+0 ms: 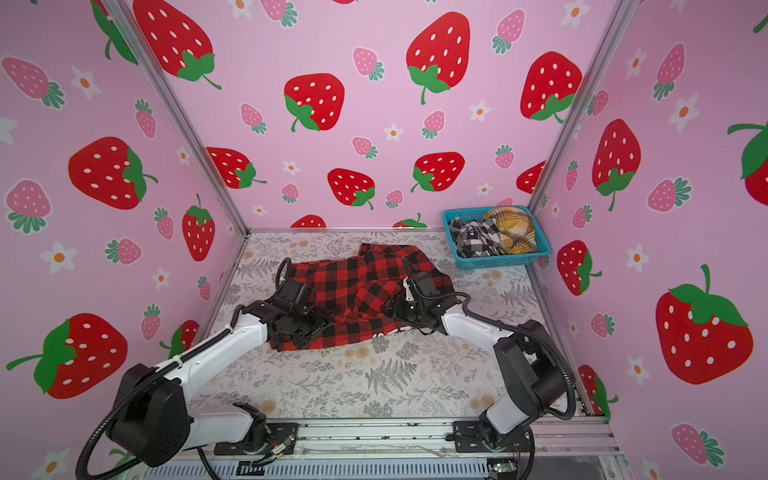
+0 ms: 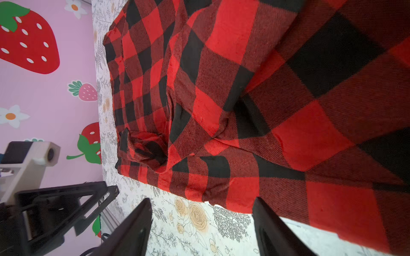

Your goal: Fold and stack the long sleeve shirts

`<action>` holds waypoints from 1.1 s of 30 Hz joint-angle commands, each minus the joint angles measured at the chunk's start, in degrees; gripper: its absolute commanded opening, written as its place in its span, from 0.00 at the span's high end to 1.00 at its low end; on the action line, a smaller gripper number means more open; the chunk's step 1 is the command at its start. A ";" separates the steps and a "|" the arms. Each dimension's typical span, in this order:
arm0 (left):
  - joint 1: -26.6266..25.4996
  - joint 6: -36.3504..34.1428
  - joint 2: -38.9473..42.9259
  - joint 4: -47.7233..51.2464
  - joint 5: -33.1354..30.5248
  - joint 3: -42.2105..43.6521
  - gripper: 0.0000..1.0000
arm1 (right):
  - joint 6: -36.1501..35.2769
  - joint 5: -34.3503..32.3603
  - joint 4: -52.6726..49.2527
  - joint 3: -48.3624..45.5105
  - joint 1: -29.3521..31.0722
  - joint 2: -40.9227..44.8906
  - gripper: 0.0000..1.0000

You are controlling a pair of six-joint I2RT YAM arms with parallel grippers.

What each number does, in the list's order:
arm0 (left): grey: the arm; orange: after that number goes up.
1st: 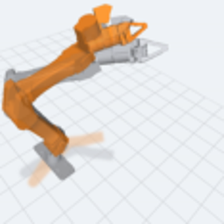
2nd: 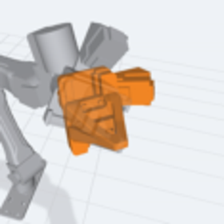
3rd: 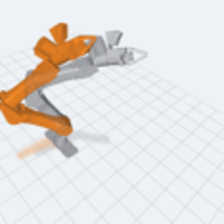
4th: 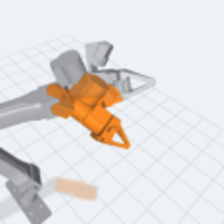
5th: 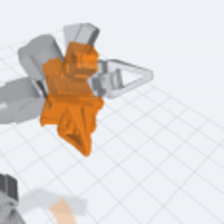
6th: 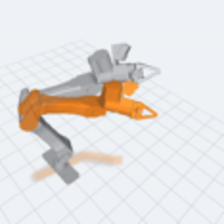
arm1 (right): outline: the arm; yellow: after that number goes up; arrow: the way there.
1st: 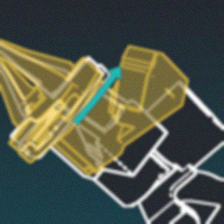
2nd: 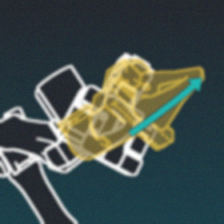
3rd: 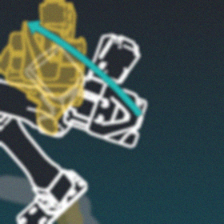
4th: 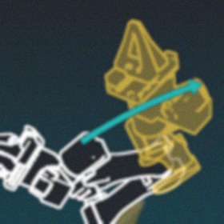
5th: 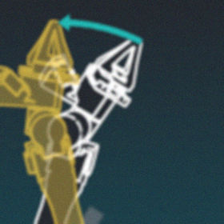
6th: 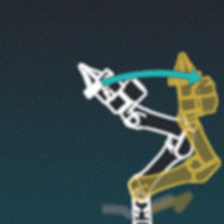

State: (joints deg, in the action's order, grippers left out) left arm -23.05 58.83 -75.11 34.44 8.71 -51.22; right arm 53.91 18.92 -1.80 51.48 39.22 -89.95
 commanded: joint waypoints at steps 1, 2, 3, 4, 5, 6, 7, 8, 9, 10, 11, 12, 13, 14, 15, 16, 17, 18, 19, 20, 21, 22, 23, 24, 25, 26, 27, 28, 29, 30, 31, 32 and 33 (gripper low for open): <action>-0.26 4.24 -2.12 4.88 -1.22 -8.00 0.14 | -0.19 -0.64 -0.14 1.68 -0.02 -0.51 0.28; -0.48 4.33 -3.74 5.65 0.39 -10.34 0.14 | -0.27 -0.77 -0.22 1.62 -0.02 -0.45 0.28; -0.92 4.01 -5.83 6.85 0.11 -13.03 0.15 | -0.38 -1.05 -0.53 1.53 -0.02 -0.27 0.28; -1.56 3.55 -7.92 8.68 -0.47 -15.82 0.15 | -0.46 -1.31 -0.82 1.50 -0.02 -0.27 0.28; -2.20 3.18 -9.57 10.06 -2.81 -17.68 0.15 | -0.61 -1.59 -1.20 1.56 -0.02 -0.15 0.29; -2.96 3.20 -11.29 11.25 -4.24 -19.08 0.15 | -0.72 -1.84 -1.42 1.52 -0.02 0.01 0.29; -3.35 3.62 -12.64 11.18 -4.59 -19.60 0.15 | -0.64 -2.11 -1.77 1.51 -0.02 0.17 0.29; -3.41 4.02 -13.94 10.48 -4.16 -19.63 0.15 | -0.73 -2.30 -1.91 1.51 -0.11 0.26 0.30; -3.39 4.54 -15.43 9.94 -3.19 -19.93 0.15 | -0.69 -2.40 -2.03 1.41 -0.11 0.47 0.30; -3.39 4.86 -17.10 9.73 -2.48 -20.52 0.15 | -0.78 -2.71 -2.23 1.40 -0.11 0.68 0.30; -3.36 5.17 -18.41 9.79 -2.02 -21.19 0.15 | -0.94 -2.87 -2.44 1.43 -0.11 0.81 0.30; -3.36 5.60 -19.84 9.77 -1.63 -22.03 0.16 | -1.05 -3.07 -2.70 1.38 -0.11 1.04 0.30; -3.49 5.97 -20.92 9.38 -1.49 -22.67 0.17 | -1.14 -3.34 -3.08 1.29 -0.11 1.24 0.30; -3.62 6.24 -21.65 9.31 -1.63 -23.29 0.17 | -1.09 -3.51 -3.13 1.17 -0.11 1.40 0.30; -3.75 6.38 -22.40 9.40 -2.14 -24.08 0.17 | -1.13 -3.58 -3.27 0.91 -0.11 1.60 0.30; -3.98 6.26 -23.07 9.63 -2.93 -24.63 0.17 | -1.06 -3.60 -3.21 0.66 -0.12 1.75 0.30; -4.11 6.05 -23.67 10.17 -4.12 -25.19 0.17 | -1.03 -3.62 -3.13 0.47 -0.07 1.86 0.30; -4.34 6.10 -24.46 10.87 -4.94 -25.58 0.17 | -1.09 -3.62 -3.14 0.22 -0.11 1.90 0.30; -4.32 6.19 -25.15 10.79 -4.79 -25.55 0.17 | -1.09 -3.56 -2.96 0.03 -0.11 1.99 0.30; -4.35 6.14 -25.70 10.74 -4.51 -25.59 0.18 | -1.06 -3.51 -2.88 -0.21 -0.11 2.15 0.30; -4.42 6.06 -26.35 11.11 -4.67 -25.76 0.18 | -1.04 -3.61 -2.82 -0.37 -0.11 2.27 0.30; -4.48 6.04 -26.77 11.09 -4.58 -25.77 0.18 | -1.01 -3.51 -2.82 -0.50 -0.11 2.30 0.30; -4.59 6.04 -26.99 10.92 -4.66 -25.77 0.18 | -1.05 -3.50 -2.78 -0.59 -0.11 2.49 0.30; -4.72 5.95 -27.18 10.94 -4.91 -25.90 0.17 | -1.06 -3.54 -2.77 -0.67 -0.11 2.58 0.30; -4.81 5.73 -27.35 11.00 -5.10 -26.14 0.17 | -1.00 -3.62 -2.91 -0.76 -0.11 2.67 0.30; -4.90 5.52 -27.60 11.16 -5.26 -26.33 0.18 | -1.07 -3.57 -2.94 -0.77 -0.11 2.74 0.30; -4.99 5.27 -28.03 11.45 -5.41 -26.62 0.18 | -1.01 -3.69 -2.99 -0.86 -0.11 2.74 0.30; -5.08 4.95 -28.61 11.78 -5.46 -26.82 0.19 | -1.00 -3.71 -3.07 -0.88 -0.11 2.69 0.31; -5.08 4.76 -29.05 11.96 -5.17 -26.91 0.21 | -1.05 -3.71 -3.06 -0.90 -0.12 2.75 0.31; -5.07 4.58 -29.53 12.07 -4.75 -26.86 0.23 | -1.01 -3.71 -3.23 -0.86 -0.11 2.81 0.32; -5.08 4.37 -29.82 12.03 -4.41 -26.69 0.27 | -1.02 -3.69 -3.32 -0.86 -0.11 2.92 0.32; -5.16 4.38 -29.83 11.92 -4.23 -26.36 0.32 | -1.02 -3.80 -3.37 -0.86 -0.18 3.01 0.33; -5.16 4.45 -29.68 11.82 -4.06 -25.98 0.39 | -1.01 -3.92 -3.59 -0.79 -0.26 3.23 0.34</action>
State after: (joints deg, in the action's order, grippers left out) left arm -27.88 63.07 -104.68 43.97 5.08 -76.12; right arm 52.62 16.05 -4.10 51.35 39.20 -88.64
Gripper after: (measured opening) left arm 0.641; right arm 0.667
